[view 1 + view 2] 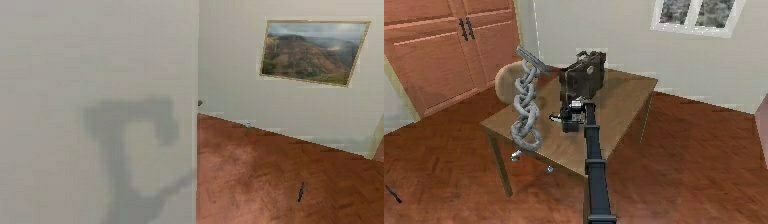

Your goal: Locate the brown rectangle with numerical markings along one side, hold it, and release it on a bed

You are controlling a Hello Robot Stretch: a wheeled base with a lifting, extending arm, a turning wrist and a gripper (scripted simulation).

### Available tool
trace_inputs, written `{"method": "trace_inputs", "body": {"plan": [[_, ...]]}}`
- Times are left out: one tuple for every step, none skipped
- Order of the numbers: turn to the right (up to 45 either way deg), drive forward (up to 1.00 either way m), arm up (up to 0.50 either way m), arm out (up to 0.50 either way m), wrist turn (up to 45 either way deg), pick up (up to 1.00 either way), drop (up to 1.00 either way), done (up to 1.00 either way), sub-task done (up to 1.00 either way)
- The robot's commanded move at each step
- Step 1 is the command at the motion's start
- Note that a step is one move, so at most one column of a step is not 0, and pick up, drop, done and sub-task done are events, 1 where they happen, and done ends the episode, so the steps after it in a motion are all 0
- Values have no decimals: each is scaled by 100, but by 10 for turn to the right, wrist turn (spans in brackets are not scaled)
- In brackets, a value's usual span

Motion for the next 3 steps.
{"method": "trace_inputs", "body": {"plan": [[0, 0, 24, 0, 0, 0, 0, 0, 0], [0, 0, 0, 0, -450, 0, 0, 0, 0], [0, 0, 0, 0, -450, 0, 0, 0, 0]]}}
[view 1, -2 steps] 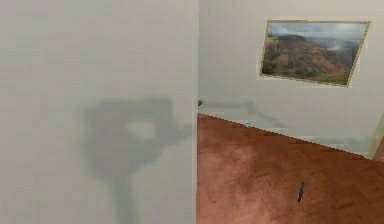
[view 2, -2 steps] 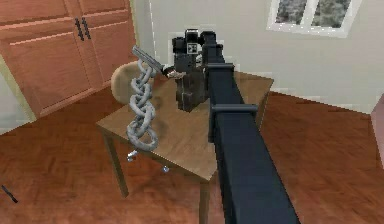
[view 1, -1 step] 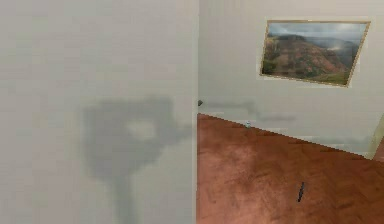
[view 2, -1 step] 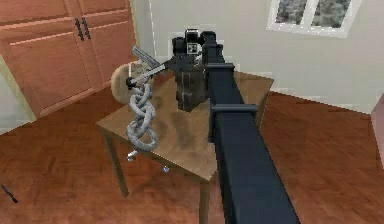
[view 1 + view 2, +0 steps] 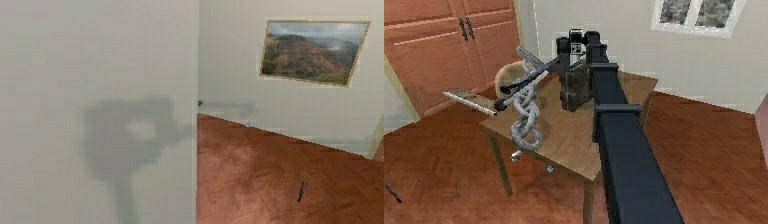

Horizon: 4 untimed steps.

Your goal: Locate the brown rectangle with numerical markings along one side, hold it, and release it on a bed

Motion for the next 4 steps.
{"method": "trace_inputs", "body": {"plan": [[0, 0, 0, 0, -300, 0, 0, 0, 0], [0, 0, 0, -48, 0, 0, 0, 0, 0], [210, 0, 0, 0, 0, 0, 0, 0, 0], [0, 100, 0, 0, 0, 0, 0, 0, 0]]}}
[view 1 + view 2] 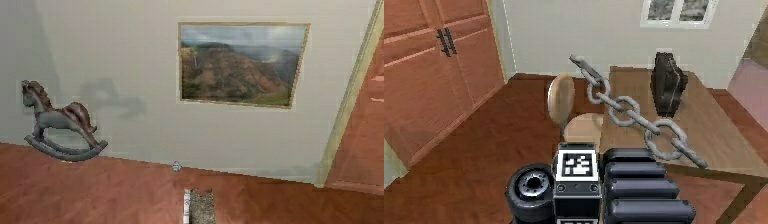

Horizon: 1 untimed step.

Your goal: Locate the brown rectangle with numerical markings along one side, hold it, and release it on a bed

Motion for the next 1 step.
{"method": "trace_inputs", "body": {"plan": [[390, 0, 0, 0, 0, 0, 0, 0, 0]]}}
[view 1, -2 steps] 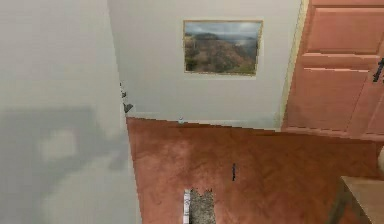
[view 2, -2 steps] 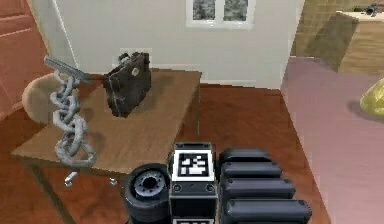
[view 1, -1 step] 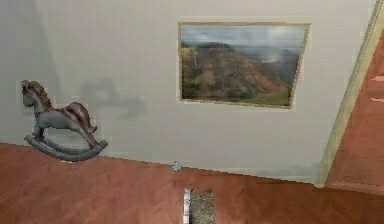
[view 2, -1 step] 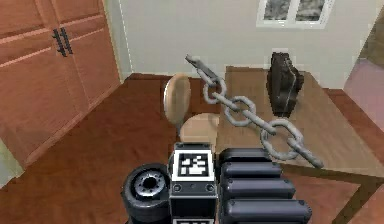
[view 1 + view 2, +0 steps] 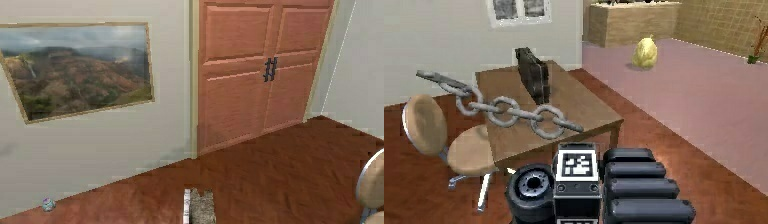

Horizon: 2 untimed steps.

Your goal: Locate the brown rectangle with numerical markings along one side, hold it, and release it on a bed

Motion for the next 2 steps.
{"method": "trace_inputs", "body": {"plan": [[30, 0, 0, 0, 0, 0, 0, 0, 0], [0, 5, 0, 0, 0, 0, 0, 0, 0]]}}
